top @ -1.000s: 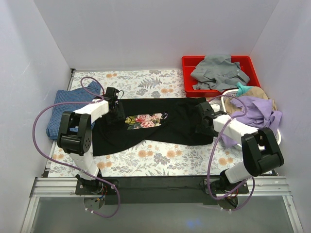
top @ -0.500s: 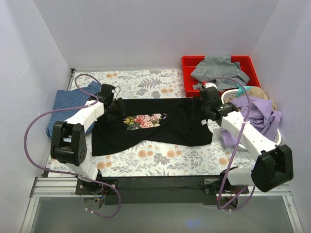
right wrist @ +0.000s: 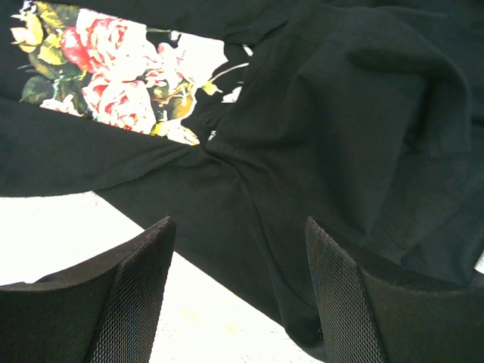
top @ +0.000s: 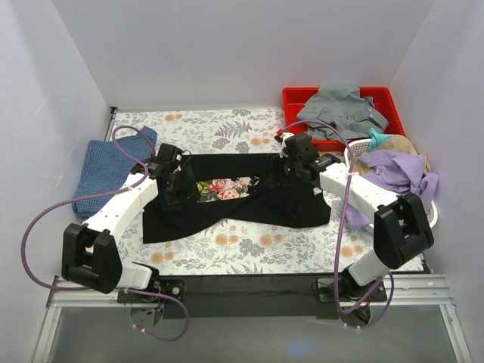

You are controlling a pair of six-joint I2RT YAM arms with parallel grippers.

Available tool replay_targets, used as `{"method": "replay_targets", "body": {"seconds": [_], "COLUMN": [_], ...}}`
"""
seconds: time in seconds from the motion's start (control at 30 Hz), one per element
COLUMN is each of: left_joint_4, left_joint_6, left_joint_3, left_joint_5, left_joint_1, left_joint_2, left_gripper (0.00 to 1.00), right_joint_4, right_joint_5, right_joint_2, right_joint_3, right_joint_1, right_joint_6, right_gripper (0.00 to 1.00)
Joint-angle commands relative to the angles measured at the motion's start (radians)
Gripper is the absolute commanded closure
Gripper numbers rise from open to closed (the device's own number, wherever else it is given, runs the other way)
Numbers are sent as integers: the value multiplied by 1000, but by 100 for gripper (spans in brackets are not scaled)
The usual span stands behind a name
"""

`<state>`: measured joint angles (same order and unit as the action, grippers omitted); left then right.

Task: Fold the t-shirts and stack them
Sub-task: Fold the tshirt

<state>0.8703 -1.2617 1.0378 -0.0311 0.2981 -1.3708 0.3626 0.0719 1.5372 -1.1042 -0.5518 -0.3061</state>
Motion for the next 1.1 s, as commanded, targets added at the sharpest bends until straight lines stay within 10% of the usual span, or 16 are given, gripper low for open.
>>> {"method": "replay_targets", "body": {"seconds": [0.0, 1.07], "left_joint_4": [121, 197], "left_joint_6": [-224, -847], "left_joint_3": [-66, -283], "left_joint_5": [91, 286], "left_joint_1": [4, 27], "left_joint_2": [76, 73], "left_gripper": [33, 37], "right_joint_4": [-57, -54], "right_joint_5": [60, 80], "right_joint_2": [4, -91], "right_joint_3": [-60, 52], "right_joint_1": [-4, 4], "right_joint_6": [28, 125], "right_gripper": [25, 24]}}
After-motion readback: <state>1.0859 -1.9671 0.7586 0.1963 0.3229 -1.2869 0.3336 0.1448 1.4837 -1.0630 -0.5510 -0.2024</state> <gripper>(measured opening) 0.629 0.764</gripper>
